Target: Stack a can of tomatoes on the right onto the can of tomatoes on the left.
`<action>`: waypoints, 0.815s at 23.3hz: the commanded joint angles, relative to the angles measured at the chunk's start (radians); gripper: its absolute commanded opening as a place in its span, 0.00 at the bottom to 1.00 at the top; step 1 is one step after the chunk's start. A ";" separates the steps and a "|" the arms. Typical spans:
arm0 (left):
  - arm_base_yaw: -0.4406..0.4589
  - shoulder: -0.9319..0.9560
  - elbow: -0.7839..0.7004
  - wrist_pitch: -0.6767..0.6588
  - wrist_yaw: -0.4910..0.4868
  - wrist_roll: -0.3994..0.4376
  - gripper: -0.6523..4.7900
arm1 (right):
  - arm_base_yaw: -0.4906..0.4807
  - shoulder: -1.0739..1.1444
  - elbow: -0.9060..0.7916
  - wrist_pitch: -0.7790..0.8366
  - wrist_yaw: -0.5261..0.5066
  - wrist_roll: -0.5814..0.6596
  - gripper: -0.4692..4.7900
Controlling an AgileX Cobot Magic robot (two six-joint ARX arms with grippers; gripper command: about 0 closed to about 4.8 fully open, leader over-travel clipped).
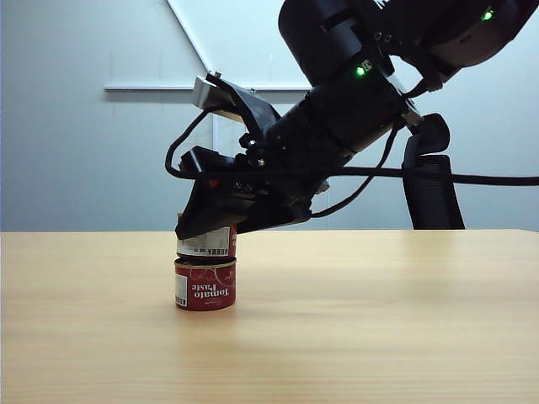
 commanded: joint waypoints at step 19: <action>0.000 0.001 0.003 0.010 0.006 0.004 0.12 | 0.018 -0.063 0.002 -0.038 -0.002 0.008 0.36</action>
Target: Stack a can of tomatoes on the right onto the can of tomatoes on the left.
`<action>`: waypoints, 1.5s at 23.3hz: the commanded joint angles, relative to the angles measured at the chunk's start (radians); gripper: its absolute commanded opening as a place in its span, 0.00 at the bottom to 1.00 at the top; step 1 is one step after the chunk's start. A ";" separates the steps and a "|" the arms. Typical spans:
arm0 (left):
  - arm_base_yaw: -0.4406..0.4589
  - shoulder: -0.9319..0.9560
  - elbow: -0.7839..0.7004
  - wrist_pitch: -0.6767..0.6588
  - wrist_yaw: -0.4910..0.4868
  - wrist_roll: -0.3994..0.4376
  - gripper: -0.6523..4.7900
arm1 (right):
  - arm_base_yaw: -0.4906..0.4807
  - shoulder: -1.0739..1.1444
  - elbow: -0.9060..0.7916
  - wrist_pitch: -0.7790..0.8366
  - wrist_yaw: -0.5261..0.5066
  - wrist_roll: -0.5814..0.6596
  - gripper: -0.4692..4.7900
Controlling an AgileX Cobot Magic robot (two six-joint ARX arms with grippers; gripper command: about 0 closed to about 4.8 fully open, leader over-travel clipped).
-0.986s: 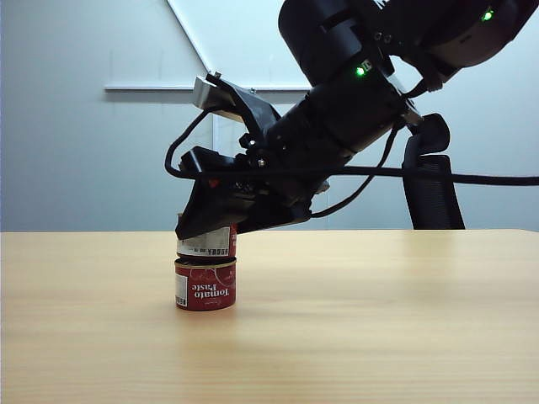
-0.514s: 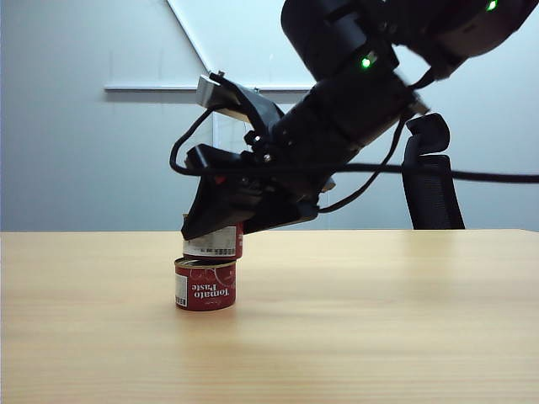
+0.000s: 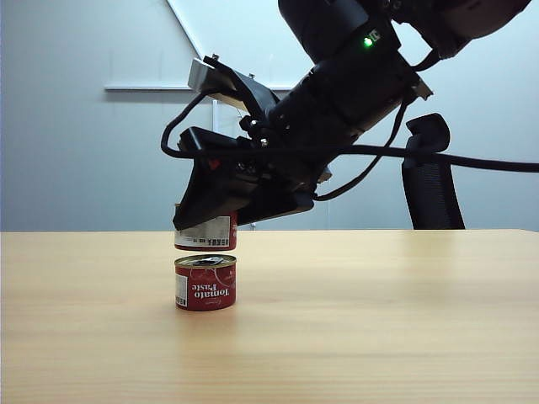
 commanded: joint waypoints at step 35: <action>0.275 -0.133 0.002 0.005 -0.021 0.005 0.12 | -0.055 -0.454 0.009 0.292 0.077 0.089 0.08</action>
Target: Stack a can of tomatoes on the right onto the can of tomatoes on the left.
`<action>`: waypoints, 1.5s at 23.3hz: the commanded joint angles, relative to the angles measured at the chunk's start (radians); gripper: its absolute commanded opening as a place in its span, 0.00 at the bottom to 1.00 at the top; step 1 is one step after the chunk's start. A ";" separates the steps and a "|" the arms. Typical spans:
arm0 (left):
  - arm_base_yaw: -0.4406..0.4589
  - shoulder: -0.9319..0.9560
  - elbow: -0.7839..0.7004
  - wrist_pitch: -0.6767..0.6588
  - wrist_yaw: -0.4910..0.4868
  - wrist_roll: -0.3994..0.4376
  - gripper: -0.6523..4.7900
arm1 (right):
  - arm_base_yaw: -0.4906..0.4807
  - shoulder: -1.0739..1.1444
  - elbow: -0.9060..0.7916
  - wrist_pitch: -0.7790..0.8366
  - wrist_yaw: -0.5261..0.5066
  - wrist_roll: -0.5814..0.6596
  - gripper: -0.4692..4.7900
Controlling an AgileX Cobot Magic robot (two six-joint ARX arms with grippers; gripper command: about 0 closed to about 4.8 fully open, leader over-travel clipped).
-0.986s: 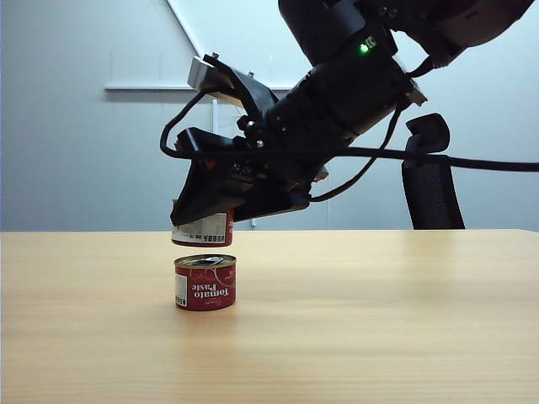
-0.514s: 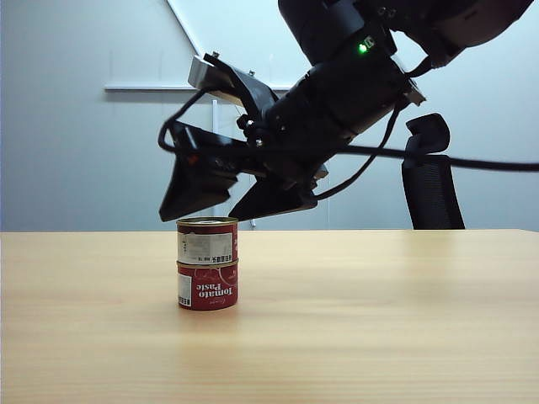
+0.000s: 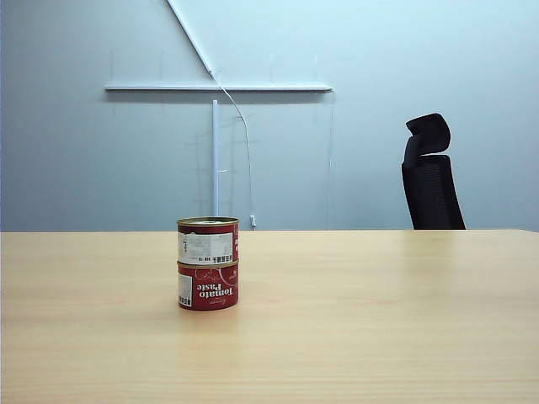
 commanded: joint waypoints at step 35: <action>0.032 -0.038 0.003 0.022 -0.068 0.005 0.12 | -0.623 -0.795 -0.435 -0.439 0.103 -0.113 0.08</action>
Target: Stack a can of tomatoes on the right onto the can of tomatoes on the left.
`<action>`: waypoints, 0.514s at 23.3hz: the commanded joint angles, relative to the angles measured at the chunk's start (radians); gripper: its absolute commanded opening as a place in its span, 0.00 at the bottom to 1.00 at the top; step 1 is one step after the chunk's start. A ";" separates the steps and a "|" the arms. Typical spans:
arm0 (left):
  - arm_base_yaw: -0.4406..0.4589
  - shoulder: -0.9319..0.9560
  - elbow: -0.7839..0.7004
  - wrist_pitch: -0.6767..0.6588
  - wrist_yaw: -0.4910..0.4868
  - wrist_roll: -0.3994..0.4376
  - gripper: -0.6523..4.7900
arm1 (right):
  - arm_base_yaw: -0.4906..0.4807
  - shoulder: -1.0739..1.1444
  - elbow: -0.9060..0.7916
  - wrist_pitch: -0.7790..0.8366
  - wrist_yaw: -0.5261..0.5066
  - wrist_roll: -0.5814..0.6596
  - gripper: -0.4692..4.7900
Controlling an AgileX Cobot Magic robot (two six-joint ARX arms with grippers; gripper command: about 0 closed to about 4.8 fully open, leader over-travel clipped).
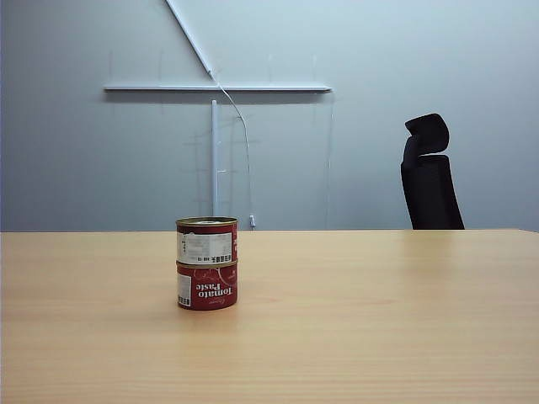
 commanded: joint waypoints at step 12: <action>0.000 0.000 0.003 0.006 -0.001 0.005 0.12 | -0.142 -0.584 -0.519 0.105 -0.086 0.142 0.08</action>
